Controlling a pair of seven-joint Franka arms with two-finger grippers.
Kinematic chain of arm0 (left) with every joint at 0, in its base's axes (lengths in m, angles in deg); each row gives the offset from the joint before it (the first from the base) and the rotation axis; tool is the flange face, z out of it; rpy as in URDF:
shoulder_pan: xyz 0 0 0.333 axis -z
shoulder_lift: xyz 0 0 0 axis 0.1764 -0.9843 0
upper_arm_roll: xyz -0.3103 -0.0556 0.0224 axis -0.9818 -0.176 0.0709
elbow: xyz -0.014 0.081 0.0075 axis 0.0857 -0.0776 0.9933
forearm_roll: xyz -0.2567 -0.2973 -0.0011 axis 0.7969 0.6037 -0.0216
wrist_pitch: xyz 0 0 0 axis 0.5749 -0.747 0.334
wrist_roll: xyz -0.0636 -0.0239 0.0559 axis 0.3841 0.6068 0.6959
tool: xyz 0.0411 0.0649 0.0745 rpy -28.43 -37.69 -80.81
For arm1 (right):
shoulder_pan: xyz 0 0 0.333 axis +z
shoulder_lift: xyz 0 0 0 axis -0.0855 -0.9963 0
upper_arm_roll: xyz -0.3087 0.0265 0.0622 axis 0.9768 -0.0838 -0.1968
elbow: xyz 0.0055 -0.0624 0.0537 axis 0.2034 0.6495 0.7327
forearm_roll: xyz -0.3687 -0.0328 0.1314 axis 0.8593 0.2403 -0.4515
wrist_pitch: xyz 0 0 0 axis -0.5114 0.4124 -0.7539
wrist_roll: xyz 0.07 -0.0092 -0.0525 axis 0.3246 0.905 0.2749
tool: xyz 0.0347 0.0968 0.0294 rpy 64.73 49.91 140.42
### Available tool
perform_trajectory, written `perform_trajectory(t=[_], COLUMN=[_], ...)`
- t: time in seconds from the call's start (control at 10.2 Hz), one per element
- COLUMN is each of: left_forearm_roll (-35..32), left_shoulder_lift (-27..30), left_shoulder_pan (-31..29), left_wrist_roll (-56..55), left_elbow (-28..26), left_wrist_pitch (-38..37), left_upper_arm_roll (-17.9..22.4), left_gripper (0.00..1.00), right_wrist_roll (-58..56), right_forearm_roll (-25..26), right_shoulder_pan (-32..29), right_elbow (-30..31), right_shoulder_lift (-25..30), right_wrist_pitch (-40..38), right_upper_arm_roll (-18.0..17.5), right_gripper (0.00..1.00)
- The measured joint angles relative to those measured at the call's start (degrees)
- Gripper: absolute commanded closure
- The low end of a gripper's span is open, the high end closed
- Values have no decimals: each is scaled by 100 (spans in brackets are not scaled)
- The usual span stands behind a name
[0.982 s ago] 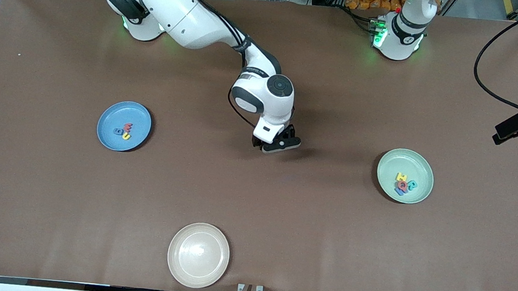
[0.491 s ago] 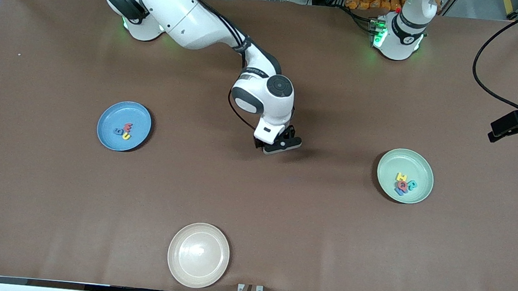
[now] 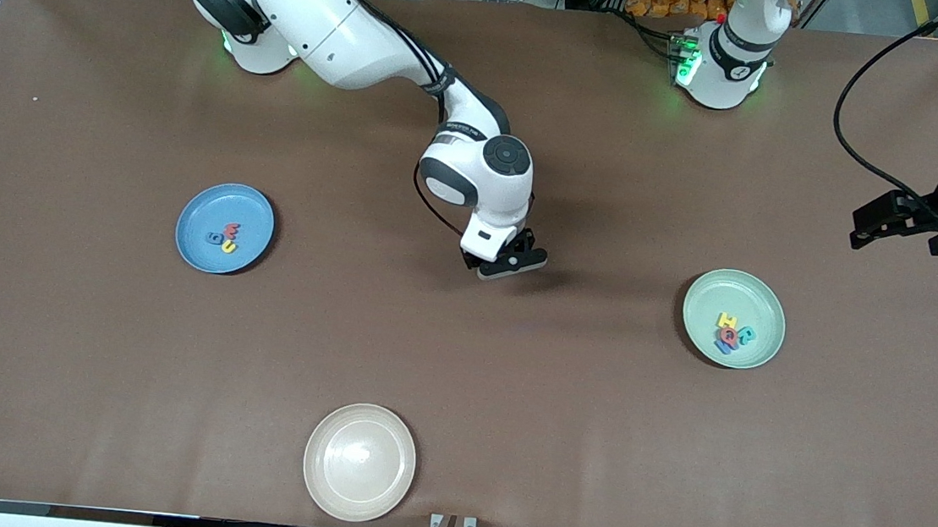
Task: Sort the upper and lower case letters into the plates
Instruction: 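Grasp the blue E with the right gripper while the left gripper withdraws, then carry the blue E to the blue plate with the right gripper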
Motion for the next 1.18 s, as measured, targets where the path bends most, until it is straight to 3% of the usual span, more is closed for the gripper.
perform_trajectory(t=[0.39,0.69,1.18], left_forearm_roll=[0,0,0], left_shoulder_lift=[5,24,81], left_shoulder_pan=[-7,-11,-14], left_wrist_roll=[0,0,0], left_elbow=[-43,-47,-48], left_wrist_pitch=[-6,-6,-6], left_upper_arm_roll=[-8,-7,-8], left_gripper=[0,0,0], right_wrist_roll=[0,-2,-1], right_forearm_roll=[-1,-3,-33], right_shoulder_pan=[-24,-54,-284], right_elbow=[-23,-37,-112], right_shoulder_lift=[5,13,23], right_wrist_pitch=[-26,-53,-46], right_upper_arm_roll=[3,-7,-15], right_gripper=[74,100,100])
